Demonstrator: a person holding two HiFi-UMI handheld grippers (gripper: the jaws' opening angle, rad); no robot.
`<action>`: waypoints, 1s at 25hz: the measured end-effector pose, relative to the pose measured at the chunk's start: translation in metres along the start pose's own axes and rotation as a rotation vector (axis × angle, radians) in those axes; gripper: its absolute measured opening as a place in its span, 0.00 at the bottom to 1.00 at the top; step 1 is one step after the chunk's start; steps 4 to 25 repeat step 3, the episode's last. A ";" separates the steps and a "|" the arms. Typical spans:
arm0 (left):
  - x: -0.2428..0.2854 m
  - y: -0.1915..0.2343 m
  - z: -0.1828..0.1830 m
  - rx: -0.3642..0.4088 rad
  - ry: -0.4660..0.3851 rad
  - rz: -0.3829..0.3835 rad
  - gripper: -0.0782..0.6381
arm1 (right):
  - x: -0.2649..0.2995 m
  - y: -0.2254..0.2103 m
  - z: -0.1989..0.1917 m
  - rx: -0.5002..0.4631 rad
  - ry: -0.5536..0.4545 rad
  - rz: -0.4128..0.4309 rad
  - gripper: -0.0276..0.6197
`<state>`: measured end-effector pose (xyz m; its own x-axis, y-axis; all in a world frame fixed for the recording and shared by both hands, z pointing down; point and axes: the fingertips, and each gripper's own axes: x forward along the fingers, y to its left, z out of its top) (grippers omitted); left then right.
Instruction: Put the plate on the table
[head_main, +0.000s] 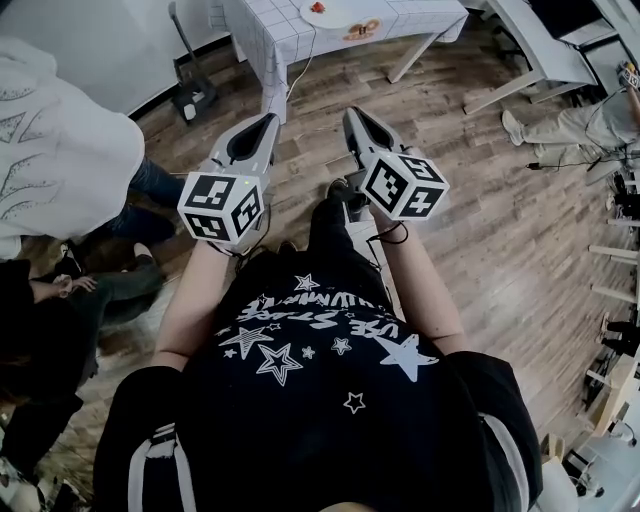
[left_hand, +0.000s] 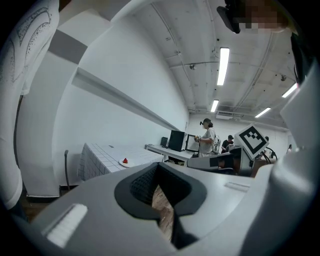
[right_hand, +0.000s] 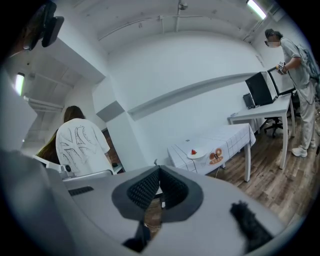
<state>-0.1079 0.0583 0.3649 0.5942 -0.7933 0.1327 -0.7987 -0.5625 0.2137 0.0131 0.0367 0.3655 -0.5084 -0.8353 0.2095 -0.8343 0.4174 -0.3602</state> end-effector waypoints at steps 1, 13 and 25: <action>-0.001 -0.002 0.002 0.003 -0.002 0.001 0.12 | -0.002 0.001 0.001 -0.002 0.000 0.001 0.06; -0.004 -0.005 0.005 0.008 -0.006 0.003 0.12 | -0.006 0.003 0.001 -0.005 0.000 0.003 0.06; -0.004 -0.005 0.005 0.008 -0.006 0.003 0.12 | -0.006 0.003 0.001 -0.005 0.000 0.003 0.06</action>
